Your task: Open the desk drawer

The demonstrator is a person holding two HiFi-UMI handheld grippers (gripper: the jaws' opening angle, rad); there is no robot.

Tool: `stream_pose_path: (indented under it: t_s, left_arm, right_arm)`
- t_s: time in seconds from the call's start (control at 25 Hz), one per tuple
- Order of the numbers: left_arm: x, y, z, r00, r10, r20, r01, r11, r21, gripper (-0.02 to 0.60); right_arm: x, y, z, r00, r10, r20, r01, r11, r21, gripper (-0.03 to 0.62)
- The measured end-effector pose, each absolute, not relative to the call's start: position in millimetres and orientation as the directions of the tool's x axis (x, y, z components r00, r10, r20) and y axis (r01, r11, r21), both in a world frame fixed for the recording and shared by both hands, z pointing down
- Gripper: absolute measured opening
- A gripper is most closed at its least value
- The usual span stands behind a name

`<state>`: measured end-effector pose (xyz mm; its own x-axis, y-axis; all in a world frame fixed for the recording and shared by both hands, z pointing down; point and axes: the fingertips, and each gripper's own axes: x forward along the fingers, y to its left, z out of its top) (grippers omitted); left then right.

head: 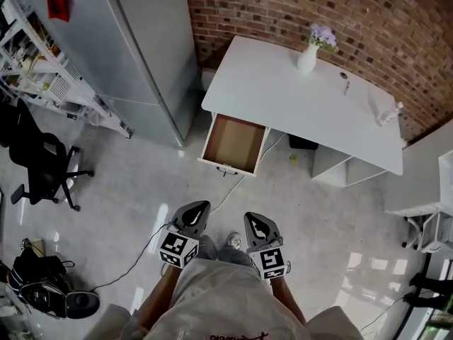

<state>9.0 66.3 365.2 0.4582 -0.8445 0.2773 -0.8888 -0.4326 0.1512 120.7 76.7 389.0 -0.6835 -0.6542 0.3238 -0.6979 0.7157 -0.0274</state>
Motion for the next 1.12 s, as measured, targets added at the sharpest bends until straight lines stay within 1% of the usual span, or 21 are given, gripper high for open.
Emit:
stream_pose_path:
  t_s: [0.2,0.44,0.68,0.88,1.12]
  left_arm:
    - [-5.8,97.3,377.2,0.459,-0.834,0.308,-0.888,-0.423,0.177,0.012]
    - [-56.5,130.8,381.9,0.444,-0.841,0.310,-0.896,-0.405,0.182,0.012]
    - [-97.3,169.2,381.5,0.459,-0.835,0.304,-0.889,-0.425,0.173,0.012]
    - [-108.8,203.6,378.9,0.504,-0.812,0.293,-0.864,-0.477,0.164,0.012]
    - [-102.6,240.5,380.4,0.563,-0.782,0.268,-0.826,-0.540,0.161,0.012]
  right_arm:
    - [108.4,92.8,392.3,-0.683,-0.643,0.347,-0.695,0.718,-0.035,0.017]
    - [73.7,123.4,398.5,-0.669,-0.645,0.368,-0.704,0.709,-0.038,0.017]
    - [30.4,171.2,396.8,-0.659,-0.663,0.355,-0.718,0.695,-0.037,0.017]
    - [4.3,208.2,389.4,-0.645,-0.687,0.334,-0.734,0.678,-0.023,0.017]
    - [0.6,246.5,386.7,-0.604,-0.736,0.305,-0.773,0.634,-0.002,0.017]
